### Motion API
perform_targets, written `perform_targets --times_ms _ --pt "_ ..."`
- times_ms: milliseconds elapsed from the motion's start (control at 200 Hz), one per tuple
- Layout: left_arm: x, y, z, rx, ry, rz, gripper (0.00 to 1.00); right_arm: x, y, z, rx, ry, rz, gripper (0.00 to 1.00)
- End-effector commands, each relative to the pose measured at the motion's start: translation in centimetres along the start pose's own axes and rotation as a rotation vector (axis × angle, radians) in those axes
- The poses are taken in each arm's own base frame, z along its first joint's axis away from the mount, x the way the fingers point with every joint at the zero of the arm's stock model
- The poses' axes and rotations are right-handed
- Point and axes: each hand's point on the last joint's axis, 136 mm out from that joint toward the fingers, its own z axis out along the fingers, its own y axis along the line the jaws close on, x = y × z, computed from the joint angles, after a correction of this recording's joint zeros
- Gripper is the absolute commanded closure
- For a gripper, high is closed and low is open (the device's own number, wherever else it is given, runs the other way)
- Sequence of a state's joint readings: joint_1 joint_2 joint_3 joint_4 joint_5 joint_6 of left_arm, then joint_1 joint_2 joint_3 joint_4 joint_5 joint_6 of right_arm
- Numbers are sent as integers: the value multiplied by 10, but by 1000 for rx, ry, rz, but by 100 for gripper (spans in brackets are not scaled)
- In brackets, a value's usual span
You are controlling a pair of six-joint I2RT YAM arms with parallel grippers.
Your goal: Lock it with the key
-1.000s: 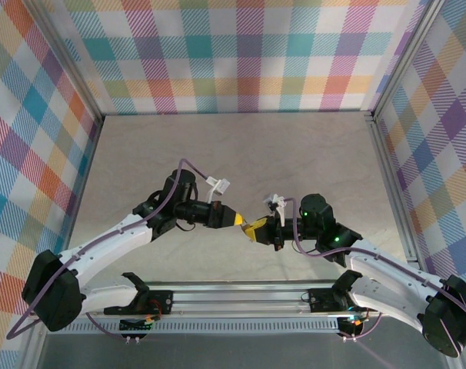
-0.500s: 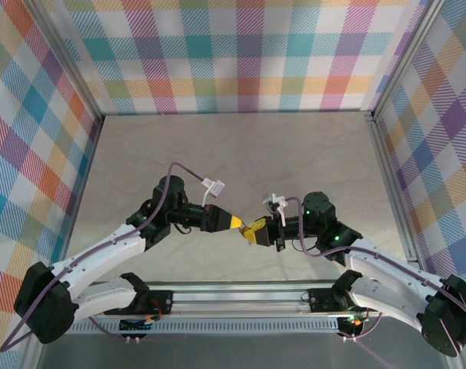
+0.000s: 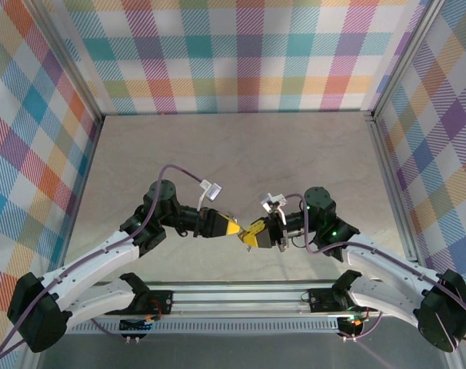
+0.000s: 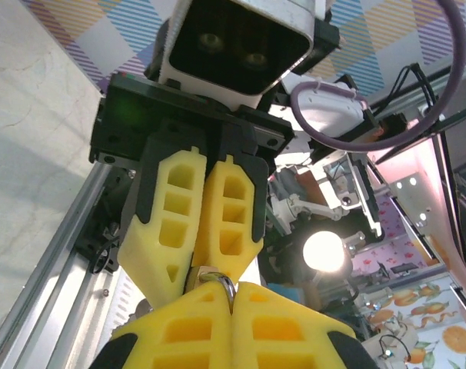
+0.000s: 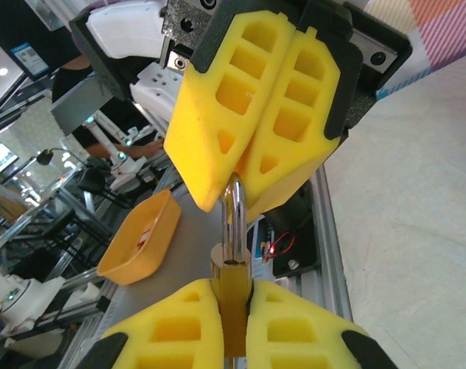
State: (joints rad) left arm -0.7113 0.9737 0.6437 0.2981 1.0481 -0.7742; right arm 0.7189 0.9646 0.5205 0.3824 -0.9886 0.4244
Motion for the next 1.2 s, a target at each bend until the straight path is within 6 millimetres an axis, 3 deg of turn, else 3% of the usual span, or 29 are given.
perform_targets --times_ms 0,690,1200 --pt "19 -49 0 171 98 130 100 -9 -22 0 81 -24 51 100" --pt "52 -27 8 90 218 109 100 -24 -14 -3 92 -44 24 100" --pt "61 -21 14 100 254 87 100 -44 -18 -5 116 -85 -5 100"
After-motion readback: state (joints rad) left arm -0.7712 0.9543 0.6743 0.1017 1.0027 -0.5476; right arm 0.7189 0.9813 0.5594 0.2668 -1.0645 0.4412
